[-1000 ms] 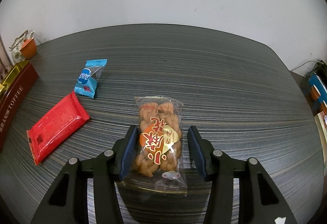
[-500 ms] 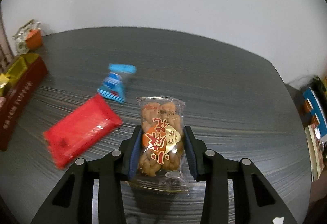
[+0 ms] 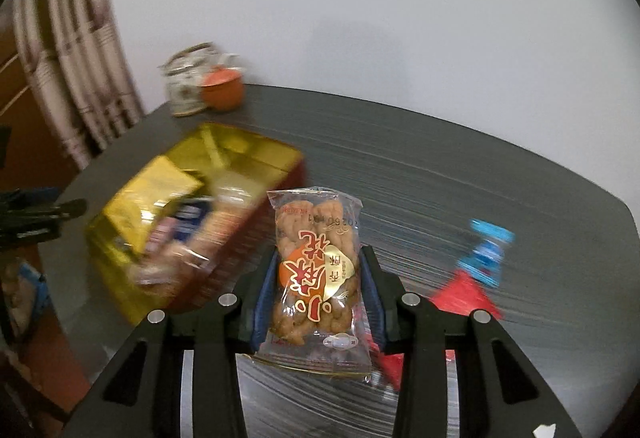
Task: Organize snacks
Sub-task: 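Carry the clear snack bag into the gold tin and open the right gripper, then grasp the blue-and-white candy packet with the right gripper while the left gripper approaches the red packet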
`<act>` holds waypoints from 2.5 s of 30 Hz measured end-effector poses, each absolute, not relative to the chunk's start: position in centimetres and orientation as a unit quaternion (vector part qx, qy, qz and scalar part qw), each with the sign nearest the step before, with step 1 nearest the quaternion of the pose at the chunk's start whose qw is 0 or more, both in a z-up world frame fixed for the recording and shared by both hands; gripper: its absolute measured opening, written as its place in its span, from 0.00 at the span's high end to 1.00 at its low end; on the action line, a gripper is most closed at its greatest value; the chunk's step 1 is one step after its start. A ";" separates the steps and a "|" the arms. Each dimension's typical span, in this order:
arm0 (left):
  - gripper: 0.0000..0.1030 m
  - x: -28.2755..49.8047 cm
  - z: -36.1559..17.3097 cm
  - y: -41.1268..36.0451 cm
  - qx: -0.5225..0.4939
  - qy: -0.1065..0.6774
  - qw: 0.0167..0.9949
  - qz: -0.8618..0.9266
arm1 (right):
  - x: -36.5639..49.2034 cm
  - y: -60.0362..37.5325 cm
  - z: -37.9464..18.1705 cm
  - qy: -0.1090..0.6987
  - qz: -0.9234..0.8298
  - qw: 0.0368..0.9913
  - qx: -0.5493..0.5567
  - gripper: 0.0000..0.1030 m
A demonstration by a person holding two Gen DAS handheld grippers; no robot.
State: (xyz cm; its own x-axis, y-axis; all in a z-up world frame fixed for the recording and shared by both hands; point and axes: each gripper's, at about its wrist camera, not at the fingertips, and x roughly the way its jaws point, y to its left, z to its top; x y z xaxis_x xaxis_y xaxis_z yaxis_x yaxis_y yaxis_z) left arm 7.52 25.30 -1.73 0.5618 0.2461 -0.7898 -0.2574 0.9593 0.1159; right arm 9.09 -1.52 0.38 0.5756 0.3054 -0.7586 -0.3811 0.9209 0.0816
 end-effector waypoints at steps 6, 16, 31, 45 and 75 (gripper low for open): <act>0.22 7.5 -1.8 25.9 -0.012 0.448 0.881 0.152 | 9.2 4.0 -0.5 0.420 0.226 0.876 -0.071 0.65; 0.22 7.8 -2.1 26.6 -0.026 0.456 0.876 0.158 | 10.4 7.7 -1.7 0.430 0.239 0.865 -0.101 0.65; 0.22 7.9 -2.1 26.3 -0.021 0.456 0.877 0.149 | 11.3 9.6 -2.9 0.444 0.245 0.854 -0.113 0.65; 0.21 7.8 -2.0 25.7 -0.017 0.456 0.879 0.138 | 10.7 9.9 -3.1 0.441 0.246 0.856 -0.109 0.53; 0.21 7.5 -1.8 25.2 -0.005 0.435 0.891 0.130 | 16.2 -12.7 -4.5 0.458 0.024 0.888 -0.027 0.41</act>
State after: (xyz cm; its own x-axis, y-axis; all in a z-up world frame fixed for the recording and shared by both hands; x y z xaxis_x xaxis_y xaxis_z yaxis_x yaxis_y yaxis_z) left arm 7.55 25.15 -1.85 0.5884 0.2278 -0.7758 -0.2356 0.9662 0.1049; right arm 16.16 -12.67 -4.47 0.5797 0.0184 -0.8147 -0.0686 0.9973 -0.0263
